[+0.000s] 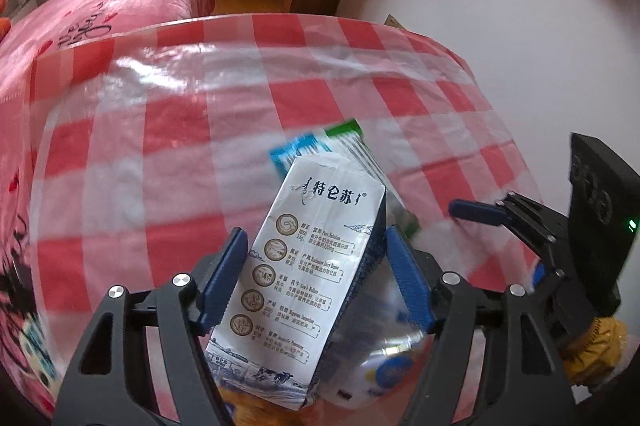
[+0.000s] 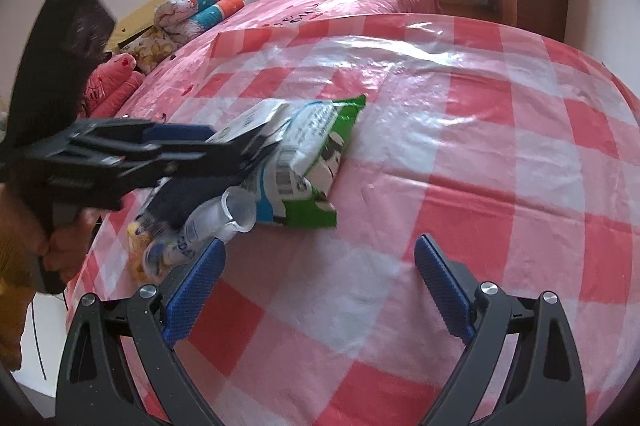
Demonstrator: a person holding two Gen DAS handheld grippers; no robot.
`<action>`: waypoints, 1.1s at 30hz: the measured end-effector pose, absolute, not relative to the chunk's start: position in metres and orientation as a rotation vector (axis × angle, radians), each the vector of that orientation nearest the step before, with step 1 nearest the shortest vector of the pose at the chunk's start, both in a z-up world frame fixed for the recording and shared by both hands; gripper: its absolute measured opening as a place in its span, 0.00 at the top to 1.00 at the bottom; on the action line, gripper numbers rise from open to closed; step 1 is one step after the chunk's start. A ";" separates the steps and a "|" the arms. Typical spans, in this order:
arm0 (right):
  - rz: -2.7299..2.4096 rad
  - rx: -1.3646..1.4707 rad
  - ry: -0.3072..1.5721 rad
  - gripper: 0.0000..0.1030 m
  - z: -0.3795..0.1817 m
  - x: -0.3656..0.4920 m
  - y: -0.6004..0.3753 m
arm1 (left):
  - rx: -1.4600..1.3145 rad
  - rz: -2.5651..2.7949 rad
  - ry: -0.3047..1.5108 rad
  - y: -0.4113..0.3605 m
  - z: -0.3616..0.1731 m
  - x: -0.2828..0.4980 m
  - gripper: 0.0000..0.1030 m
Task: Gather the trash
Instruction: 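Grasp the white paper packet with the left gripper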
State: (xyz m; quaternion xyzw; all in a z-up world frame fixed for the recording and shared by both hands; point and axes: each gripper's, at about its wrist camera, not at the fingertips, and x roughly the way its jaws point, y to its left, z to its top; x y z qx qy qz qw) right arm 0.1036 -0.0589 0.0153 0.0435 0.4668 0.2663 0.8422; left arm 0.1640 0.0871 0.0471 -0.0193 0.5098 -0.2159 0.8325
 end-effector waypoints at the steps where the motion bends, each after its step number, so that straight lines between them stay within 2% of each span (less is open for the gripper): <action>1: 0.561 0.093 0.987 0.08 0.015 0.102 -0.061 | -0.054 -0.458 1.080 0.088 0.047 0.158 0.31; 28: 0.521 0.017 0.926 0.09 0.018 0.153 0.000 | -0.445 -0.284 0.828 0.162 0.081 0.052 0.33; 30: 0.510 -0.001 0.921 0.19 0.016 0.153 0.003 | -0.448 -0.281 0.830 0.164 0.081 0.047 0.33; 31: 0.508 -0.009 0.923 0.27 0.015 0.153 0.005 | -0.453 -0.277 0.831 0.165 0.080 0.045 0.33; 33: 0.501 -0.031 0.919 0.30 0.012 0.150 0.008 | -0.463 -0.269 0.833 0.169 0.078 0.040 0.33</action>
